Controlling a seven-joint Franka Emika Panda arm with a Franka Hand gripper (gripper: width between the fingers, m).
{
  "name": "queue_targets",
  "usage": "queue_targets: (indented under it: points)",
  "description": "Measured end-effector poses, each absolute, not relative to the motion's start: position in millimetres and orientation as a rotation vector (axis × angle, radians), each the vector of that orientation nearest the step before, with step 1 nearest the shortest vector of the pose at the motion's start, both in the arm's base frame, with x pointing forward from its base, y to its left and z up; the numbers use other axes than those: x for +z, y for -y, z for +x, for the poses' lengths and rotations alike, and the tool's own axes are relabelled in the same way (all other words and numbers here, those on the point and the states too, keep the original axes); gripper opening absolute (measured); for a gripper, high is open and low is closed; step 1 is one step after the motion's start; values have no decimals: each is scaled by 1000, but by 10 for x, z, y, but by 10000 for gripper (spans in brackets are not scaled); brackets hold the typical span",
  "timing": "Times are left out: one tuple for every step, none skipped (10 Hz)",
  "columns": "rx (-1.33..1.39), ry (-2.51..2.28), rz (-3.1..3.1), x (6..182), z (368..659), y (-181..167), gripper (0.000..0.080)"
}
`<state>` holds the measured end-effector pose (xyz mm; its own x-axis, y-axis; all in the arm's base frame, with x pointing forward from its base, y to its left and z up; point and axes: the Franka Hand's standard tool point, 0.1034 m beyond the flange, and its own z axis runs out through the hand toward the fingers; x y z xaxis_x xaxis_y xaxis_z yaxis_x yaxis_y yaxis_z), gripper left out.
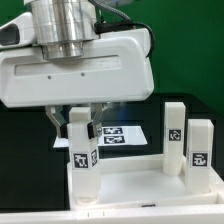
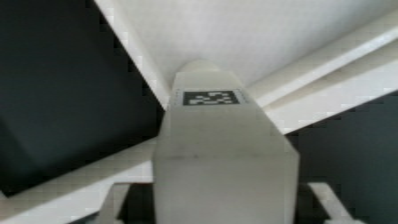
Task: Assemble desk
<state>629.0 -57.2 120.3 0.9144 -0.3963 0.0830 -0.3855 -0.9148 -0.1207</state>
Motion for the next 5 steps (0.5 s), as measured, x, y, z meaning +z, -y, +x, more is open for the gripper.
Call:
queue_targets:
  points:
    - [-158, -662, -2961, 1203, 6290, 572, 285]
    - [-153, -762, -2933, 1202, 6290, 573, 285]
    - [-147, -861, -2902, 1201, 6290, 575, 285]
    - [-138, -1001, -2853, 1199, 6289, 580, 285]
    - [-135, -1048, -2835, 1198, 6288, 580, 285]
